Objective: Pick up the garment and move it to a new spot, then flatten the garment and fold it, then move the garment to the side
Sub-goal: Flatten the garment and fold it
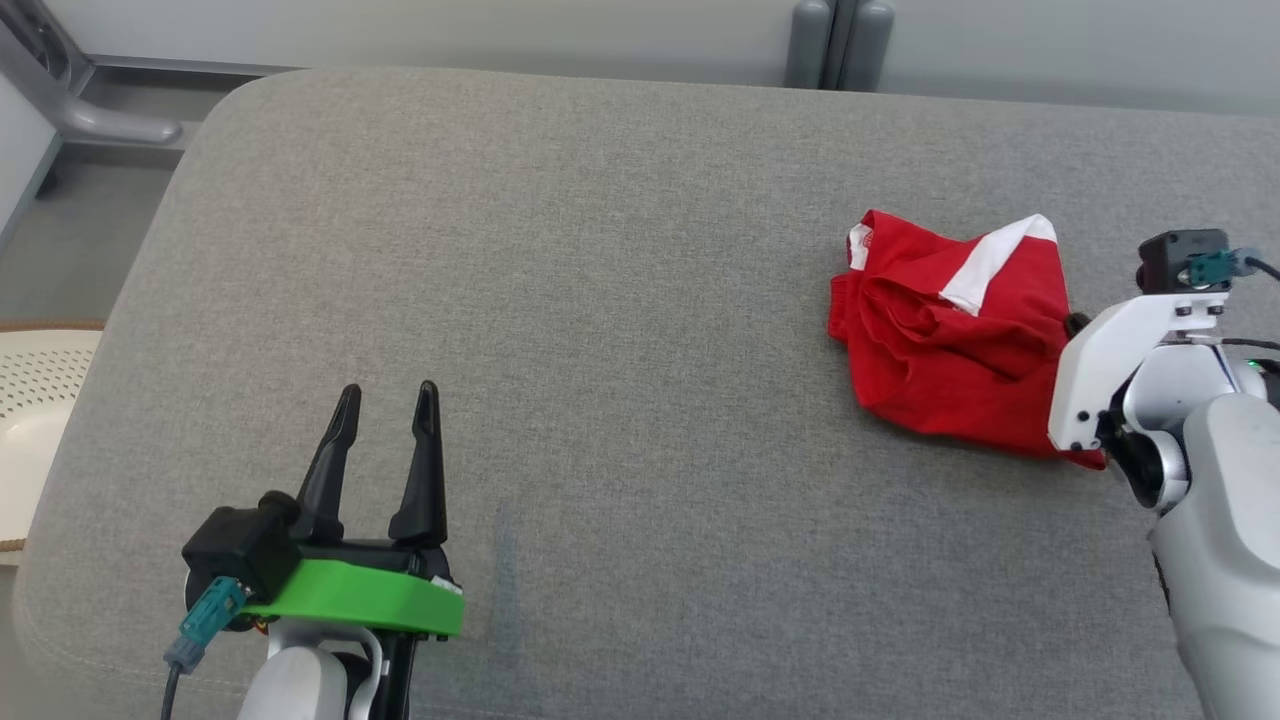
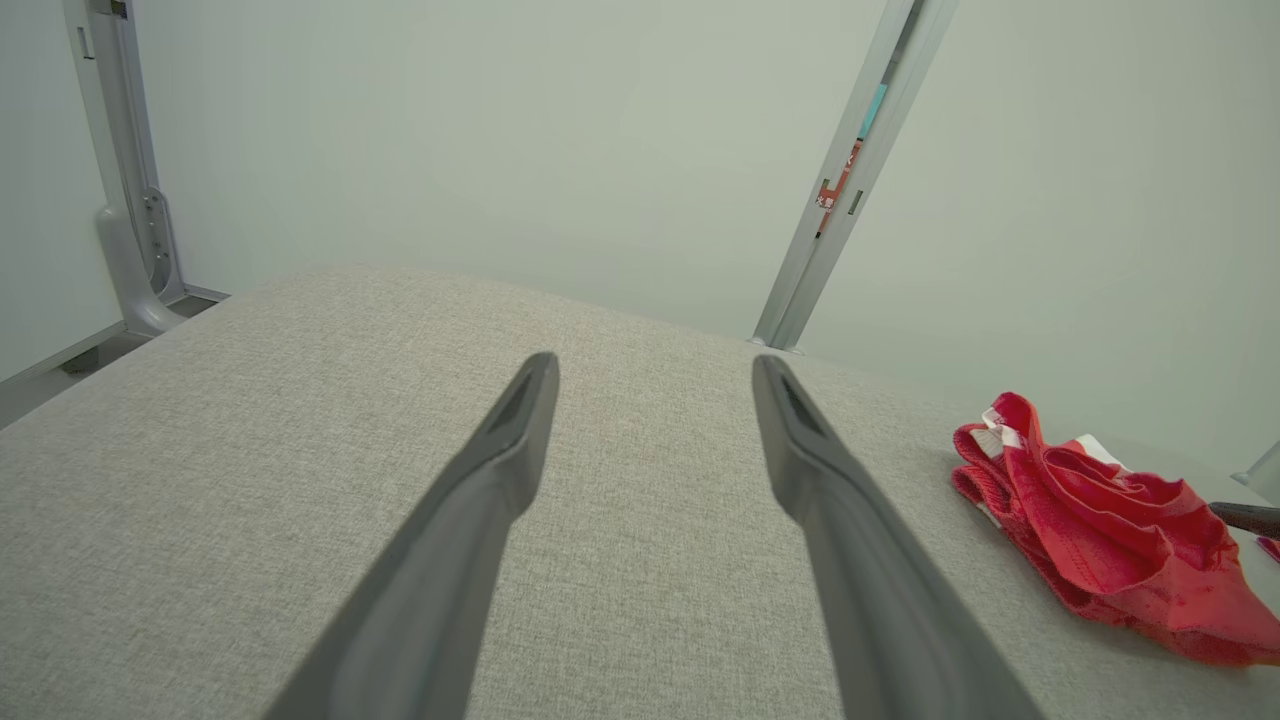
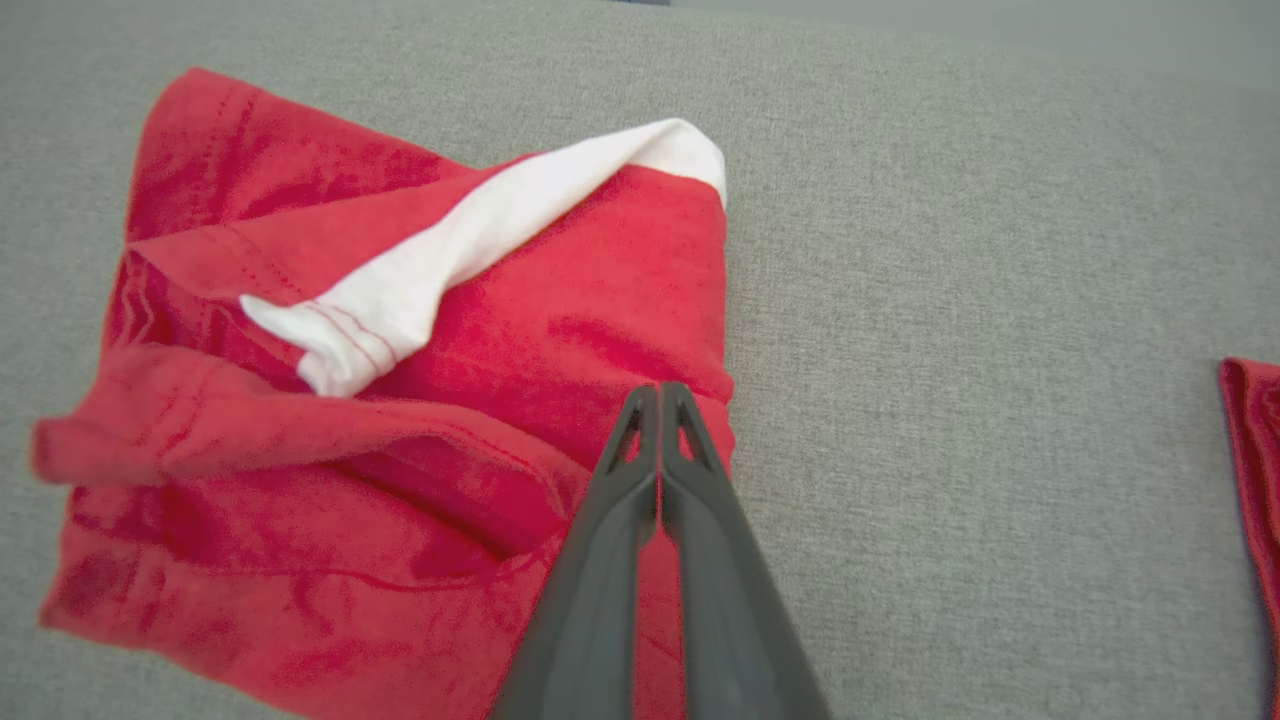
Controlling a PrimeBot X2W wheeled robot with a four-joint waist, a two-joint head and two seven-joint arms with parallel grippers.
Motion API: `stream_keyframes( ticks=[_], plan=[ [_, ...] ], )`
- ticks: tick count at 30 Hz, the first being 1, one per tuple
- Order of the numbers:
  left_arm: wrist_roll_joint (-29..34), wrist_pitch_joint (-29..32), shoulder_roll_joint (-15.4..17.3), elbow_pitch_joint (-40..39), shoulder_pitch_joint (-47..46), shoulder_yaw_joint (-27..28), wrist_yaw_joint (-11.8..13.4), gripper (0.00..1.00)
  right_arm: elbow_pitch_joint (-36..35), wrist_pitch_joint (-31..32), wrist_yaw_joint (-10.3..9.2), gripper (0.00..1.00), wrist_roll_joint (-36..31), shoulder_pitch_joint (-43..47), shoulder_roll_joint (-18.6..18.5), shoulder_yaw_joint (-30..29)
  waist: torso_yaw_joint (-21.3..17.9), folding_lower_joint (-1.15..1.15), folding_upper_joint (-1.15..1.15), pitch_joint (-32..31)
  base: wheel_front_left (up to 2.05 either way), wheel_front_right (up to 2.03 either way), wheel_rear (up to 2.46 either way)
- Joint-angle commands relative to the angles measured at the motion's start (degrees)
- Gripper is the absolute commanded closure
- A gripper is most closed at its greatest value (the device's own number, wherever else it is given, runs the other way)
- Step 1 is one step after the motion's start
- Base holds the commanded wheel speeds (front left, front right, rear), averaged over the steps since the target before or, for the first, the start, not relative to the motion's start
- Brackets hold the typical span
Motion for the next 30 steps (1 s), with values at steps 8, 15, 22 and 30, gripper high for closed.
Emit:
stream_keyframes(
  ticks=[8,15,22,30],
  plan=[
    [0.4,-0.1,0.8,0.5,0.7,0.3,-0.1,0.00,2.0,5.4,-0.05,1.00,4.2,0.9,1.5,8.9,0.1,0.00,0.00,-1.3,0.00,0.00,0.00],
    [0.4,-0.1,0.8,0.5,1.9,0.7,-0.1,0.00,-7.2,10.4,-0.06,1.00,12.3,6.6,1.0,19.7,-1.1,0.00,0.00,-2.6,0.00,0.00,0.00],
    [0.6,-0.1,0.8,0.1,2.1,0.6,-0.1,0.00,-16.7,7.1,-0.06,1.00,16.1,8.1,0.7,18.3,-1.5,0.00,0.00,-2.8,0.00,0.00,0.00],
    [0.5,-0.1,0.8,-0.4,1.0,0.6,-0.1,0.00,-13.7,6.8,-0.05,1.00,8.2,6.5,2.2,6.5,-0.8,0.00,0.00,-1.4,0.00,0.00,0.00]
  ],
)
